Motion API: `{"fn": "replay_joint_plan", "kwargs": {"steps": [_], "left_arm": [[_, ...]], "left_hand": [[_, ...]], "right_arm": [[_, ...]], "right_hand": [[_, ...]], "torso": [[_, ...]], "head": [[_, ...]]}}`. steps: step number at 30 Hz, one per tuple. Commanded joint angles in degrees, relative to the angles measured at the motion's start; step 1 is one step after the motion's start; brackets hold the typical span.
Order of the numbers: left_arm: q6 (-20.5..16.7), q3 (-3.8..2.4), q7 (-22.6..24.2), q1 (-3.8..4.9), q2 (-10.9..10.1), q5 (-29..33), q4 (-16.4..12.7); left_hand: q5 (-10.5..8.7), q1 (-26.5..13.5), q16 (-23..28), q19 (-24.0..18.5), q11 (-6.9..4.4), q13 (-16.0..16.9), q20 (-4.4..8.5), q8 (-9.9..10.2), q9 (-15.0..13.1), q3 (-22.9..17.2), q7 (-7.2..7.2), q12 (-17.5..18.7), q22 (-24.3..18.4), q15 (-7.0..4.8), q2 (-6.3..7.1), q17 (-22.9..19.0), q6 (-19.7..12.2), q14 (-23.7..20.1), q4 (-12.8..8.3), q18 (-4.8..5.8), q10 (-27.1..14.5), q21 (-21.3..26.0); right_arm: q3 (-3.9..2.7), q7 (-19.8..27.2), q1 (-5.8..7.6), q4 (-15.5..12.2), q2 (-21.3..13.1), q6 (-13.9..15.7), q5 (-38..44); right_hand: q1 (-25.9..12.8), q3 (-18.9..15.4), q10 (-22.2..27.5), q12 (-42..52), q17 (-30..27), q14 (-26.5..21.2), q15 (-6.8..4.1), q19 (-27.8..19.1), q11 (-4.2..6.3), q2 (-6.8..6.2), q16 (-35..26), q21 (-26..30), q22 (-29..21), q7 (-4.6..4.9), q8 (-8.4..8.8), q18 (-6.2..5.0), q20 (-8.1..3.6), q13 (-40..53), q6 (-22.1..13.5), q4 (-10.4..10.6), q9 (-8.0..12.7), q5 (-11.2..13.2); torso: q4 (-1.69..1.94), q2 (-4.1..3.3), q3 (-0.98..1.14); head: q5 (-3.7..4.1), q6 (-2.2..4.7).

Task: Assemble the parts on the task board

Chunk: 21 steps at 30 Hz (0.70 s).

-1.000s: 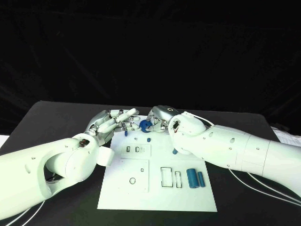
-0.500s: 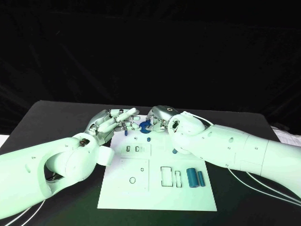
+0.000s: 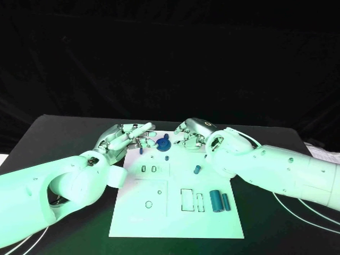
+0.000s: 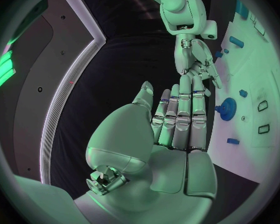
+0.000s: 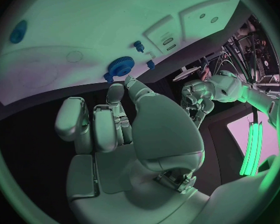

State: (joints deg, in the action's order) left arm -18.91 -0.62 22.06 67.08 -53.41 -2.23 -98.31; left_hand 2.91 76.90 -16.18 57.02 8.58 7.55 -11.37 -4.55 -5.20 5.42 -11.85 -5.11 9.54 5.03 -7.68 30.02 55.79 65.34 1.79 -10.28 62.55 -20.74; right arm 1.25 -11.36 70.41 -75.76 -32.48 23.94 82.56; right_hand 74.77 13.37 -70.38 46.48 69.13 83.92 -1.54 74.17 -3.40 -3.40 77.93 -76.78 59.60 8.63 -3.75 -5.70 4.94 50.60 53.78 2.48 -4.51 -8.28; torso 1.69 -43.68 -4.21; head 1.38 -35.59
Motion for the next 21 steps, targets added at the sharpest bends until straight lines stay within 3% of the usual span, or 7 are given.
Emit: {"fn": "replay_joint_plan", "kwargs": {"steps": [1, 3, 8, 10, 14, 21], "left_arm": [[3.04, -0.05, 1.02, 0.06, -0.13, 0.05, -0.01], [3.26, -0.05, 1.07, 0.06, -0.38, 0.05, 0.15], [3.28, -0.05, 1.04, 0.06, -0.67, 0.05, 0.45], [3.25, -0.04, 0.96, 0.05, -0.74, 0.05, 0.57], [3.28, -0.02, 0.88, 0.02, -0.82, 0.05, 0.78], [3.31, 0.03, 0.8, -0.05, -0.62, 0.05, 1.15]], "left_hand": [[0.03, 0.25, 0.39, -0.36, -0.16, 0.01, -0.06, 0.22, 0.02, 0.01, 0.03, 0.42, -0.1, 0.07, -0.02, -0.1, 0.12, -0.01, -0.35, -0.17, 0.17, 0.38], [0.04, 0.29, 0.83, -0.5, -0.16, -0.01, -0.1, 0.23, 0.02, 0.02, 0.05, 0.47, -0.19, 0.11, -0.01, -0.21, 0.15, -0.15, -0.47, -0.16, 0.21, 0.53], [0.03, 0.31, 1.05, -0.57, -0.16, -0.02, -0.11, 0.24, 0.02, 0.02, 0.06, 0.5, -0.24, 0.13, -0.02, -0.26, 0.16, -0.2, -0.53, -0.15, 0.23, 0.61], [0.04, 0.34, 1.18, -0.6, -0.16, -0.02, -0.12, 0.24, 0.01, -0.01, 0.06, 0.51, -0.27, 0.14, -0.06, -0.29, 0.18, -0.22, -0.57, -0.15, 0.24, 0.66], [0.04, 0.38, 1.24, -0.61, -0.17, -0.03, -0.13, 0.24, 0.01, -0.02, 0.07, 0.52, -0.28, 0.13, -0.07, -0.3, 0.19, -0.21, -0.61, -0.16, 0.26, 0.68], [0.03, 0.42, 1.31, -0.62, -0.18, -0.03, -0.13, 0.23, 0.0, -0.04, 0.09, 0.52, -0.3, 0.13, -0.09, -0.32, 0.22, -0.2, -0.66, -0.16, 0.29, 0.71]], "right_arm": [[-0.2, 9.68, -0.1, -1.4, -2.89, -0.57, -11.51], [-0.33, 14.93, -0.12, -1.93, -5.8, -2.24, -15.26], [-0.4, 21.64, -0.41, -1.69, -10.48, -3.65, -18.08], [-0.41, 22.94, -0.76, -1.43, -12.13, -3.71, -18.62], [-0.42, 23.98, -1.47, 0.02, -14.0, -3.51, -19.06], [-0.42, 24.8, -2.73, 3.7, -14.19, -3.24, -18.61]], "right_hand": [[1.25, 0.27, -0.97, 2.53, 1.01, 2.65, 0.47, 0.3, -0.01, 0.18, 0.65, -0.29, 0.57, 0.23, 0.1, 0.0, 0.14, 2.29, -0.45, -0.97, 0.0, -0.5], [2.38, 0.73, -2.36, 6.5, 2.4, 2.92, 0.53, 0.8, -0.07, 0.12, 1.51, -0.76, 1.57, 0.32, -0.07, 0.18, 0.18, 5.84, -0.14, -2.02, -0.11, -0.83], [2.97, 1.02, -2.97, 9.73, 3.57, 3.07, 0.66, 1.2, -0.17, -0.3, 2.24, -1.28, 2.6, 0.37, -0.2, 0.37, 0.3, 8.82, 0.44, -3.04, -0.26, -1.15], [2.9, 0.95, -3.09, 10.3, 3.89, 3.11, 0.68, 1.31, -0.18, -0.46, 2.43, -1.41, 2.87, 0.37, -0.21, 0.41, 0.33, 9.35, 0.52, -3.13, -0.29, -1.22], [2.66, 0.75, -2.88, 10.38, 4.3, 3.15, 0.72, 1.35, -0.22, -0.72, 2.67, -1.52, 3.07, 0.39, -0.05, 0.44, 0.37, 9.46, 0.33, -3.21, -0.25, -1.29], [2.51, 0.57, -2.51, 10.26, 4.69, 3.17, 0.8, 1.32, -0.31, -0.87, 2.89, -1.58, 3.14, 0.47, 0.18, 0.45, 0.44, 9.43, -0.33, -3.3, -0.13, -1.28]], "torso": [[-0.67, 0.14, 0.17], [-1.13, 0.21, 0.37], [-1.62, 0.31, 0.7], [-1.73, 0.27, 0.86], [-2.24, 0.26, 1.37], [-2.36, 0.04, 1.9]], "head": [[0.01, 0.32], [-0.39, 0.45], [-0.49, 0.78], [-0.47, 1.01], [-0.81, 1.38], [-0.94, 1.41]]}}
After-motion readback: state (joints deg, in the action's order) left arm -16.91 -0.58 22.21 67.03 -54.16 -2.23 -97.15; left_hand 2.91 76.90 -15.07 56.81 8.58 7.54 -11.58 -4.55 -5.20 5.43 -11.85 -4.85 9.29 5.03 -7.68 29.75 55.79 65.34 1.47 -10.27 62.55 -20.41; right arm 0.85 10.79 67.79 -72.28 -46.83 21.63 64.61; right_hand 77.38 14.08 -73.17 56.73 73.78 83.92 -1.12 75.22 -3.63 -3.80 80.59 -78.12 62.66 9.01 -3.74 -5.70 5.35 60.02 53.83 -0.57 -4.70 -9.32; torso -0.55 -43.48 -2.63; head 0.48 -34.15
